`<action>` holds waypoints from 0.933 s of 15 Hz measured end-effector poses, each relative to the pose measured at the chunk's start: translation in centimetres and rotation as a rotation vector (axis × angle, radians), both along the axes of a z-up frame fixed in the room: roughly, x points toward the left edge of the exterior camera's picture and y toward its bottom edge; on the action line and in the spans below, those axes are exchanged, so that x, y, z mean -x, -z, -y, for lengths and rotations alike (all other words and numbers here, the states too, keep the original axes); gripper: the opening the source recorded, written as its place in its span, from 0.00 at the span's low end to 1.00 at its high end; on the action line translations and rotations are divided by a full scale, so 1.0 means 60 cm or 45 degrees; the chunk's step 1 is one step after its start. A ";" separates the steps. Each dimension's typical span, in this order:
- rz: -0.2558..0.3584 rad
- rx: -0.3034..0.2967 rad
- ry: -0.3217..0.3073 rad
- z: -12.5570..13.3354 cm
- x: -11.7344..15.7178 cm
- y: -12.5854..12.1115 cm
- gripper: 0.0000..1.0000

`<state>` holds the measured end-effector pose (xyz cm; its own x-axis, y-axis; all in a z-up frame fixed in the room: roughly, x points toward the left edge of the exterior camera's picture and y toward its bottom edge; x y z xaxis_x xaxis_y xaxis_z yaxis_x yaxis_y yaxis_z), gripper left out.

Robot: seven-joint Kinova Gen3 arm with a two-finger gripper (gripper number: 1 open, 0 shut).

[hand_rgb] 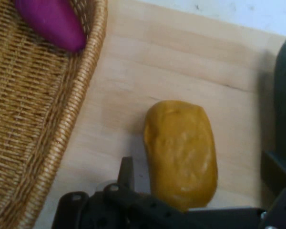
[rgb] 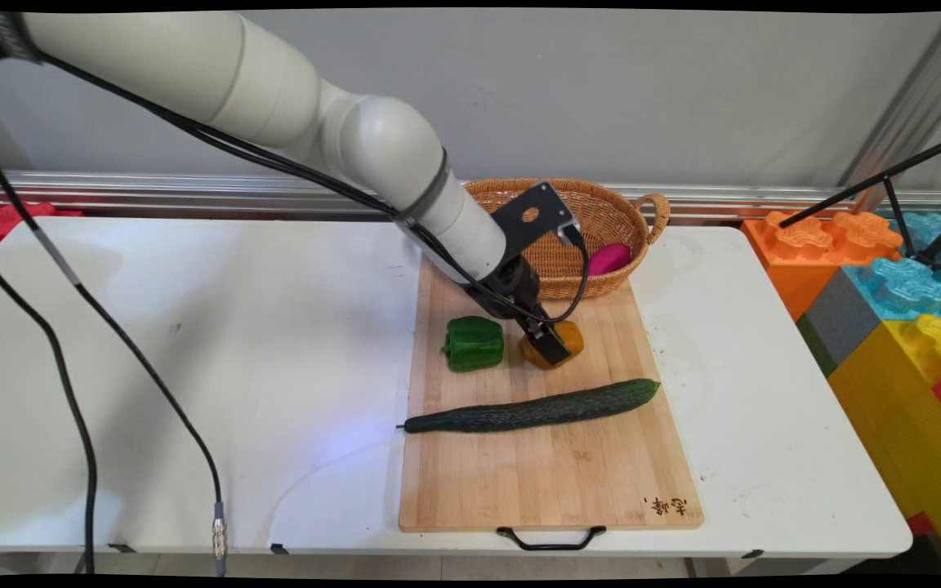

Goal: Pick up the potato from the cutting board, then place the picked object in the vegetable basket

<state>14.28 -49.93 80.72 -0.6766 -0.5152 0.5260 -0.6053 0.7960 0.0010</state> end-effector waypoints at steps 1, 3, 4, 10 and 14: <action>0.001 -0.003 -0.007 0.003 0.003 0.010 1.00; 0.001 -0.005 -0.020 0.008 0.008 0.026 1.00; 0.001 -0.005 -0.024 0.009 0.010 0.031 1.00; 0.003 0.004 -0.037 0.018 0.021 0.061 0.00; -0.019 0.009 -0.036 0.019 0.031 0.049 0.00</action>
<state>12.40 -51.07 77.80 -0.6540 -0.5304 0.5394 -0.6277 0.7785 0.0045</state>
